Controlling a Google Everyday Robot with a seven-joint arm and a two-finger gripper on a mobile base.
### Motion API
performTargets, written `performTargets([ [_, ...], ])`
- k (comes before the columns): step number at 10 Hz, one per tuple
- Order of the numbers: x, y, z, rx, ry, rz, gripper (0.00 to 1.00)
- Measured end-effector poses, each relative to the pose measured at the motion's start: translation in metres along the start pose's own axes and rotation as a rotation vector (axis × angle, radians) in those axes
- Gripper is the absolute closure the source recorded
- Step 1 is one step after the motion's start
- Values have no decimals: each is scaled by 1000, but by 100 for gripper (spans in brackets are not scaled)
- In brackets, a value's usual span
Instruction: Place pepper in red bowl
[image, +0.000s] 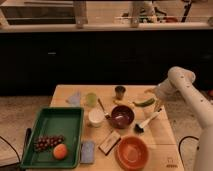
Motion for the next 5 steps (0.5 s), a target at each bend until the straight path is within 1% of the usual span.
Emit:
performTargets([
  [3, -7, 2, 3, 48, -9, 48, 20],
  [5, -9, 4, 4, 78, -10, 100, 20],
])
